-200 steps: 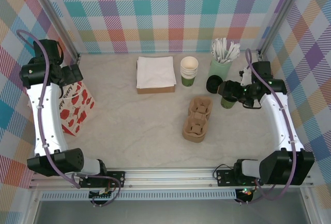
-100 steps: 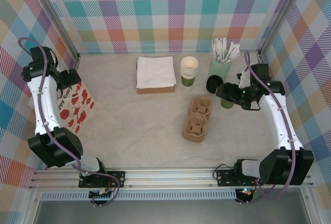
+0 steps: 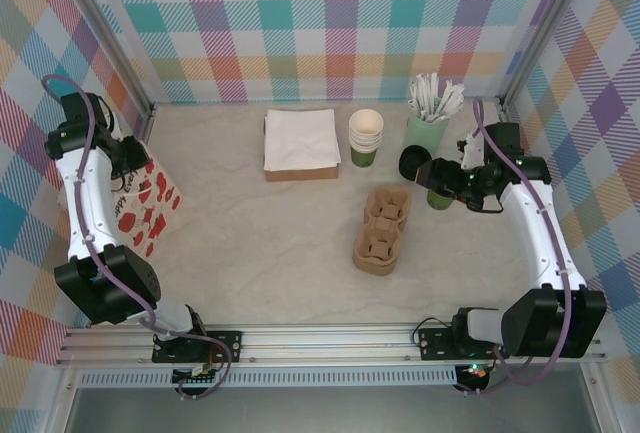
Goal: Pack the takeout coffee
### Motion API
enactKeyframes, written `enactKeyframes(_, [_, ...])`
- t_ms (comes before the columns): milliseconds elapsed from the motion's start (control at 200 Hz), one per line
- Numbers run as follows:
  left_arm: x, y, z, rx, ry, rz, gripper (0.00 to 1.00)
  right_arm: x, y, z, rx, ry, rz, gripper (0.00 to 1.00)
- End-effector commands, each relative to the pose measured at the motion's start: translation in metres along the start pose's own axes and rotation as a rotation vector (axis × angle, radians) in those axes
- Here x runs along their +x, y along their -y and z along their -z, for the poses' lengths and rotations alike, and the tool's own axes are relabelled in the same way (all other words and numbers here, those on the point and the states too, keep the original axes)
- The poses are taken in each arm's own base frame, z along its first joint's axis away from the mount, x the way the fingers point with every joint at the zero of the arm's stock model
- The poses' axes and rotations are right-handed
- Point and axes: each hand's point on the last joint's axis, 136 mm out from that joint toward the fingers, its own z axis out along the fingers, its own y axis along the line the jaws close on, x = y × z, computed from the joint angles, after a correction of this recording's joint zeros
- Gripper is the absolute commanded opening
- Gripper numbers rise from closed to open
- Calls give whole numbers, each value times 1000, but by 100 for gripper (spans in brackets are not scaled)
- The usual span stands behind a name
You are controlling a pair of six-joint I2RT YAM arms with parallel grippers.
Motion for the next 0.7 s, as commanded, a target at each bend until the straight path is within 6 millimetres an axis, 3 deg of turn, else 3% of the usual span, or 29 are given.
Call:
enactKeyframes(0, [4,4,18,11,35,-6,25,1,-8,2,-38,7,-3,100])
enactKeyframes(245, [29,19,45,-27,35,-35,13,5,-9,-1,-55,-29,-18,100])
enactKeyframes(460, [62,59,78,10,48,-81,10,8,-13,0,-70,-33,-22,98])
enactKeyframes(695, [101,103,99,52,43,-162,7,12,-19,-2,-75,-43,-15,97])
